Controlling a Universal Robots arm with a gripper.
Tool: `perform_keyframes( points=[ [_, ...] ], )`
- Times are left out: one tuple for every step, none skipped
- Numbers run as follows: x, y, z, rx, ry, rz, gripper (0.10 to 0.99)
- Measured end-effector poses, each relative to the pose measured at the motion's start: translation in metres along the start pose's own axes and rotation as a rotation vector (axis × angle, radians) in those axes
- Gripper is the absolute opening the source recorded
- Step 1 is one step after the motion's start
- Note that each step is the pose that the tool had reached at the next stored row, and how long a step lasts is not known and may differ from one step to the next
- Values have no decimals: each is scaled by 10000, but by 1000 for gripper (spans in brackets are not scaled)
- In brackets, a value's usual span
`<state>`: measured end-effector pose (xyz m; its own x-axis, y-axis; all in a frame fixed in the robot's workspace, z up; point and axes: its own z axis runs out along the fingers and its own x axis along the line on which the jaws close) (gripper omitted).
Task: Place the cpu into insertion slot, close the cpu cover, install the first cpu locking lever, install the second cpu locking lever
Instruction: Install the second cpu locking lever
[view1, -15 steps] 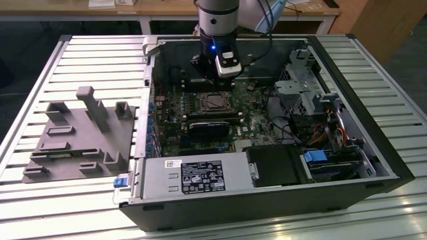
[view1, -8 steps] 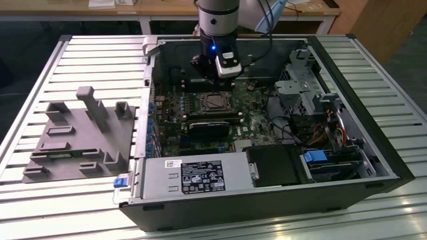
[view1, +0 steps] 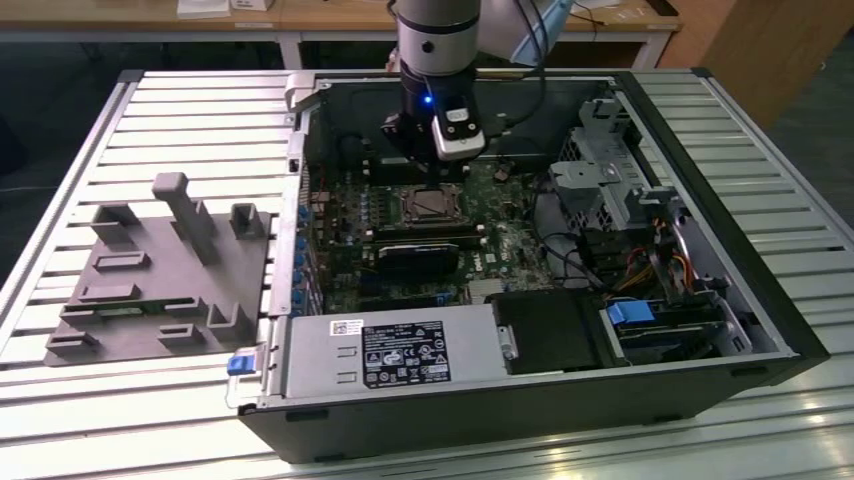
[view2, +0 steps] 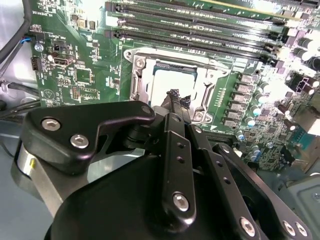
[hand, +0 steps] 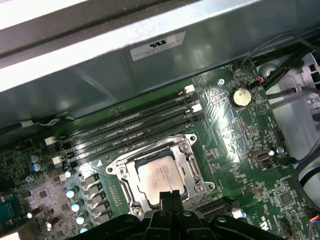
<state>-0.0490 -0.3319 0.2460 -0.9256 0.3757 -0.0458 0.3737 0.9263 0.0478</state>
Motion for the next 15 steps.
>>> perform_keyframes(
  points=[
    [-3,-7,0,0,0,-6,102],
    [-5,-12,0,-1,0,-10,102],
    [-7,-17,0,-1,0,-11,102],
    [-9,-22,0,-1,0,-12,102],
    [-11,-28,-1,-1,0,-13,102],
    [-14,-34,-1,-1,1,-15,102],
    [-17,-42,-1,-1,1,-17,102],
    [-20,-49,-1,-2,1,-17,102],
    [-23,-56,-1,-1,1,-18,102],
    [-26,-63,-2,-1,1,-19,102],
    [-29,-70,-2,-1,1,-20,102],
    [-32,-78,-2,-1,1,-21,102],
    [-35,-86,-2,-1,1,-21,102],
    [-39,-95,-3,-1,1,-22,102],
    [-42,-103,-3,-1,1,-22,102]
  ],
)
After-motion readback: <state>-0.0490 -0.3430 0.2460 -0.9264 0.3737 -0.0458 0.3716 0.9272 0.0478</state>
